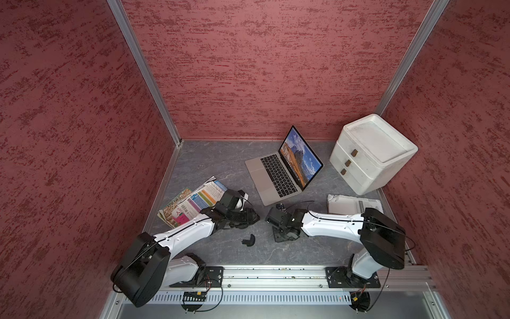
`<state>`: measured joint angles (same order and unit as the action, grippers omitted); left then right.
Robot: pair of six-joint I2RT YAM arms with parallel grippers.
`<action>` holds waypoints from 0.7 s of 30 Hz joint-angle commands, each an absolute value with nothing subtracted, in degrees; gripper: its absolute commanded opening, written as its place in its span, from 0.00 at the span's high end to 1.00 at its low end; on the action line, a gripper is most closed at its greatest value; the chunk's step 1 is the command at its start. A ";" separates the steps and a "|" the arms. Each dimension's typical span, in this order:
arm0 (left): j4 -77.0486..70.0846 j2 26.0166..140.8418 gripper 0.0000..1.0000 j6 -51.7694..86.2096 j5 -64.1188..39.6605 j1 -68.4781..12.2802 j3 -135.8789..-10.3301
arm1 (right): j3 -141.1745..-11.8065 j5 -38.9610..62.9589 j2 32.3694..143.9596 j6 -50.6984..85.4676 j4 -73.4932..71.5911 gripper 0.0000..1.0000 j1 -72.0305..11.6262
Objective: Insert the wireless mouse receiver into the laptop
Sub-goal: Pick up the USB plug at the center of the board.
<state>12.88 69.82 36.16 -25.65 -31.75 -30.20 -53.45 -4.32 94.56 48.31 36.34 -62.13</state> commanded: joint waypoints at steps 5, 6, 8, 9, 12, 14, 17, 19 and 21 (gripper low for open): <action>14.17 66.87 0.44 34.82 -26.16 -30.00 -30.05 | -54.96 -7.07 96.48 47.23 37.88 0.69 -62.49; 14.28 66.70 0.44 34.78 -26.30 -29.73 -30.06 | -55.17 -7.18 96.78 47.04 37.86 0.70 -62.51; 14.24 66.56 0.44 34.73 -26.81 -29.20 -30.00 | -55.43 -7.03 97.14 46.85 37.76 0.72 -62.48; 14.35 66.54 0.44 34.57 -26.92 -29.00 -30.04 | -55.32 -7.08 97.14 46.85 37.79 0.73 -62.49; 14.41 66.58 0.44 34.57 -27.39 -28.54 -30.01 | -54.94 -7.03 97.16 46.85 37.94 0.75 -62.54; 14.54 66.46 0.44 34.61 -27.44 -28.40 -30.20 | -54.57 -7.03 97.13 46.93 37.84 0.77 -62.58; 14.50 66.37 0.44 34.72 -27.37 -28.21 -30.30 | -54.23 -7.46 97.31 47.02 37.79 0.80 -62.58; 14.31 66.28 0.44 35.08 -27.35 -28.13 -30.48 | -54.01 -7.79 96.98 46.87 37.69 0.82 -62.53; 14.11 65.95 0.44 35.34 -27.02 -27.97 -30.90 | -53.93 -8.90 95.60 46.03 38.19 0.83 -62.58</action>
